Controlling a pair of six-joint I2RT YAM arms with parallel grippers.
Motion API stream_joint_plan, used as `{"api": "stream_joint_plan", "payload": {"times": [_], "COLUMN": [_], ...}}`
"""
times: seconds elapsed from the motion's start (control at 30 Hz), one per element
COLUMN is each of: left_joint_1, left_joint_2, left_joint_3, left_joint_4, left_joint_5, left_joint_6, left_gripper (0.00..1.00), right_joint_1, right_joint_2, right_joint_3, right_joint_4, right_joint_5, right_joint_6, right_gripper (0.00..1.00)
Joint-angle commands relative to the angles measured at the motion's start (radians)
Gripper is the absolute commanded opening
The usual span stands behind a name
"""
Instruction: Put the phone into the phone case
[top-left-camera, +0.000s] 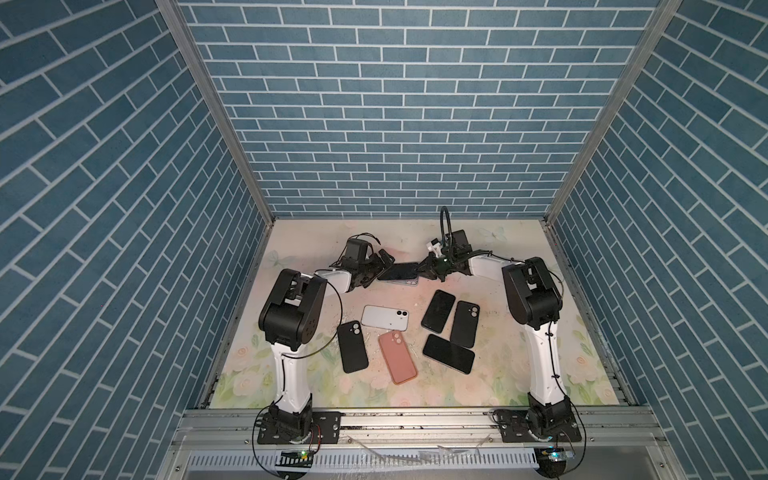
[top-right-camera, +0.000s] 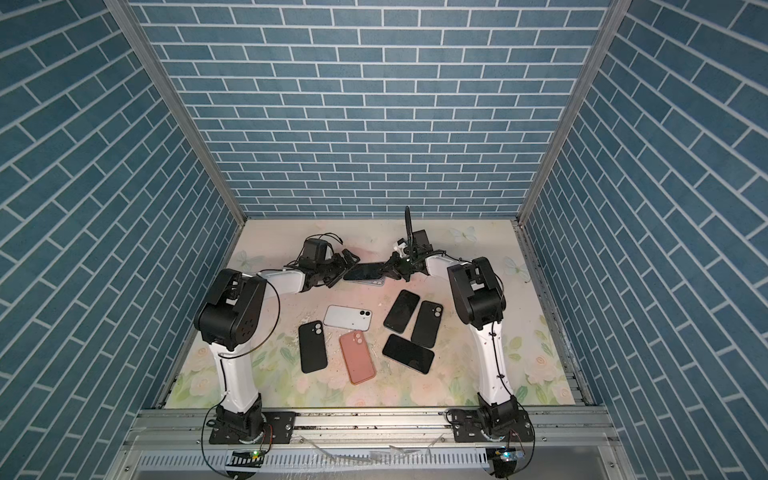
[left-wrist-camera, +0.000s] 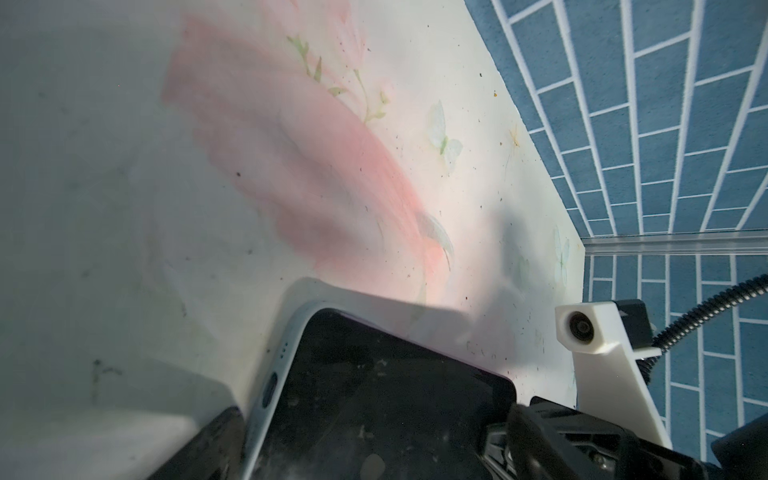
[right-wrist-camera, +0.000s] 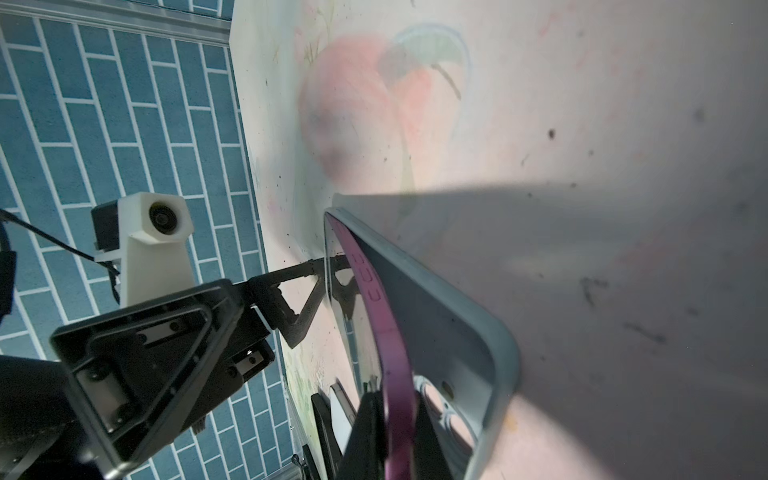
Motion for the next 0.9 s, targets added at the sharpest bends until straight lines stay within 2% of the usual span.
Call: {"api": "stream_joint_plan", "payload": {"times": [0.0, 0.3, 0.47, 0.87], "left_joint_1": [-0.071, -0.085, -0.085, -0.085], "left_joint_2": [0.006, -0.012, -0.025, -0.076], "left_joint_3": [-0.054, -0.079, -0.082, -0.095], "left_joint_4": [-0.105, -0.085, -0.090, -0.107], "left_joint_5": [0.114, 0.113, 0.108, 0.063], "left_joint_6": [-0.058, -0.067, -0.062, -0.062], "left_gripper": [1.00, 1.00, 0.99, 1.00], "right_joint_1": [0.049, 0.049, 0.049, 0.049], "right_joint_2": [0.063, 0.071, 0.046, -0.033], "right_joint_3": [-0.062, -0.037, -0.031, 0.065], "right_joint_4": [-0.184, -0.208, -0.225, -0.453], "right_joint_5": [0.203, 0.217, 0.252, 0.451], "right_joint_6": [-0.037, -0.038, -0.047, -0.200], "right_gripper": [0.04, 0.12, 0.25, 0.40]}}
